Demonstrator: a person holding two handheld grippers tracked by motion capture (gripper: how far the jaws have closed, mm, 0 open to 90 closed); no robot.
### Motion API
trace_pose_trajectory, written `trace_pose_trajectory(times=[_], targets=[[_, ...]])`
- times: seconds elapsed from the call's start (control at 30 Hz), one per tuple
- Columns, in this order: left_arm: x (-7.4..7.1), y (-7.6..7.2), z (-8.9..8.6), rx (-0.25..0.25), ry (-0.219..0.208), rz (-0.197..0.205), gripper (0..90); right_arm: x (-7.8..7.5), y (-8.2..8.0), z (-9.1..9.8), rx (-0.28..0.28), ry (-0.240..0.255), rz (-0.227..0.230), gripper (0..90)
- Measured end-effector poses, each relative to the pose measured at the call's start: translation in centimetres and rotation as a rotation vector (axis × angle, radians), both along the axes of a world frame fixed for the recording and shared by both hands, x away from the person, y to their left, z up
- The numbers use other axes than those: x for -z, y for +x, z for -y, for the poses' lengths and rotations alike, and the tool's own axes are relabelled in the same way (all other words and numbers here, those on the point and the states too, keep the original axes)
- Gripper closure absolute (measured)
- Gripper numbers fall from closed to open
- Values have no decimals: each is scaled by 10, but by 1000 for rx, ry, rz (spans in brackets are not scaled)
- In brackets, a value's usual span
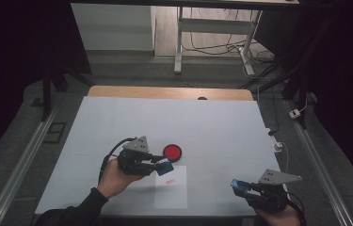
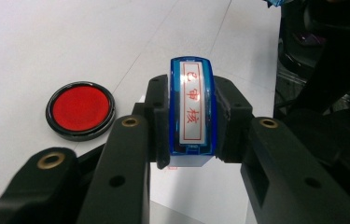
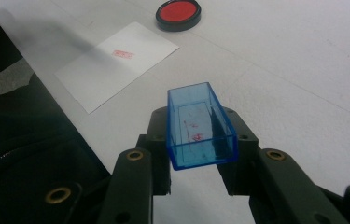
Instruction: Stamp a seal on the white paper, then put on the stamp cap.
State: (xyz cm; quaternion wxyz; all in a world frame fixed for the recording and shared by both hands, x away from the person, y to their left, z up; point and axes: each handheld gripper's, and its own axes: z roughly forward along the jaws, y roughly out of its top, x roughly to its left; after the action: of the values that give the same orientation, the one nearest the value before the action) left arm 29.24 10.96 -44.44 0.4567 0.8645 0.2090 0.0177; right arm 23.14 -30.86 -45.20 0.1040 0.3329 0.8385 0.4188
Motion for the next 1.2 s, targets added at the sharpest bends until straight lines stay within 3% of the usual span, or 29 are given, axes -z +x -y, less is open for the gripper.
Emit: trace_pose_trajectory(times=[0.53, 0.8, 1.2], targets=[[-4, -3, -1, 15, -8, 26, 701, 0, 0, 0, -2, -4, 1, 688], [-5, -3, 0, 16, -11, 32, 701, -2, 0, -1, -4, 18, 3, 688], [-5, -3, -1, 20, -6, 40, 701, -7, 2, -17, -61, 27, 30, 687]])
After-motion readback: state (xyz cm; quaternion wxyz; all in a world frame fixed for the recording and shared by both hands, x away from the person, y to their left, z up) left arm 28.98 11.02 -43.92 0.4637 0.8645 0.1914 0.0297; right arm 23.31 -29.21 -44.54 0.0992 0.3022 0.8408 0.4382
